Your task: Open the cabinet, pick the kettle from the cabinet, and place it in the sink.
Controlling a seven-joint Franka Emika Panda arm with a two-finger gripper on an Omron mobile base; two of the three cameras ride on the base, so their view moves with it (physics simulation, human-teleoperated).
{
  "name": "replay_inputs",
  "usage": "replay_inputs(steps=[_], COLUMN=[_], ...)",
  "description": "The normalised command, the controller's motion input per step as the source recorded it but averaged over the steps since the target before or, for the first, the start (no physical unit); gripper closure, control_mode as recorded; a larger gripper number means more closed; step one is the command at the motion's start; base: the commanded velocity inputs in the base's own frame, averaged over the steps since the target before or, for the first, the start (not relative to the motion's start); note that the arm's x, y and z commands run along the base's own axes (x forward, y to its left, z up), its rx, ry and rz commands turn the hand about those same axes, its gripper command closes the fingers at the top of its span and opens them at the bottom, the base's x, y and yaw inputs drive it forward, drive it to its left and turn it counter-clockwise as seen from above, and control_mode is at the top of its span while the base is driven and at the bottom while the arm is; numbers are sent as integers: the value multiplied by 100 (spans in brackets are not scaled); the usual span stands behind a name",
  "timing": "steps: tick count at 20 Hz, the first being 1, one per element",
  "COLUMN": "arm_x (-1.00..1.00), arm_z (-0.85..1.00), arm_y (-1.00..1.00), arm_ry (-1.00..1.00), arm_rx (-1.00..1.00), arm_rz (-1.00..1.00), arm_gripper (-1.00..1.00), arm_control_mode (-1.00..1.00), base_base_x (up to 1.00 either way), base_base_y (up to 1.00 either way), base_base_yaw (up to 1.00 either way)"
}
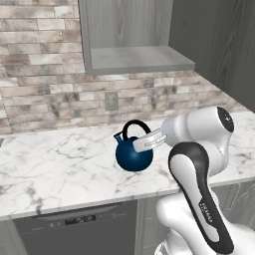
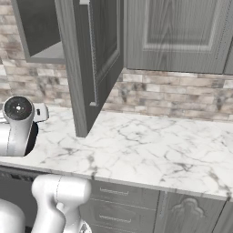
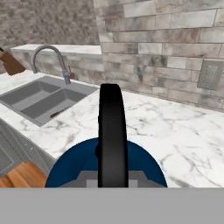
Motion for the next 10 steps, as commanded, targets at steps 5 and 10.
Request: replay_inputs(steps=[5,10], arm_x=[0,0], arm_z=[0,0], arm_y=[0,0], arm_ry=[0,0], arm_rx=[0,0], arm_rz=[0,0], arm_gripper=[100,100], arm_control_mode=[-100,-100], base_base_x=[0,0], base_base_y=[0,0], base_base_yaw=[0,0])
